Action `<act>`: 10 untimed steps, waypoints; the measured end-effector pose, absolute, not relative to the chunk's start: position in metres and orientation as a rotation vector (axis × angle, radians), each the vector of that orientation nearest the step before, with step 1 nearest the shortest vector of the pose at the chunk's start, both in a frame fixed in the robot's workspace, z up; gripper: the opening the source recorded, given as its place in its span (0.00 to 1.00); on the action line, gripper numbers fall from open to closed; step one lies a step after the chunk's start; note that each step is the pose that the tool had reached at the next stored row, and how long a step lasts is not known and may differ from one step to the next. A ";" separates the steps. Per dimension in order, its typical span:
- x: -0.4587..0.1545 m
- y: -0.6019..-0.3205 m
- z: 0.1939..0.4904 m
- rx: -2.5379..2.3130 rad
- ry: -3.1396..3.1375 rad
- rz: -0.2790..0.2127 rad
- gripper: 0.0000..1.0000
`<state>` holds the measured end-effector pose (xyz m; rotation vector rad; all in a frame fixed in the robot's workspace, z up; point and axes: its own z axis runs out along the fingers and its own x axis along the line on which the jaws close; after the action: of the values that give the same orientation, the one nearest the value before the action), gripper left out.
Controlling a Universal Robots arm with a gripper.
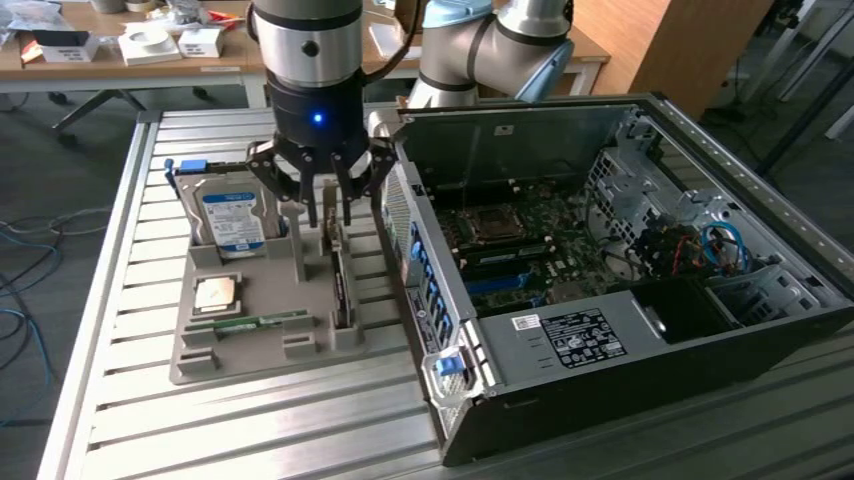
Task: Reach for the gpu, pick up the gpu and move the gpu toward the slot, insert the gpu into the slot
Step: 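Pick up the gpu and move the gpu toward the slot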
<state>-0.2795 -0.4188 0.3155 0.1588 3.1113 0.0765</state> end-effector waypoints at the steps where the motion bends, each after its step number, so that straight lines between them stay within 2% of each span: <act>1: -0.280 -0.419 0.314 0.159 3.111 0.076 0.42; 10: -0.279 -0.419 0.303 0.159 3.111 0.077 0.42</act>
<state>-0.2795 -0.4188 0.3029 0.1588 3.1113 0.0766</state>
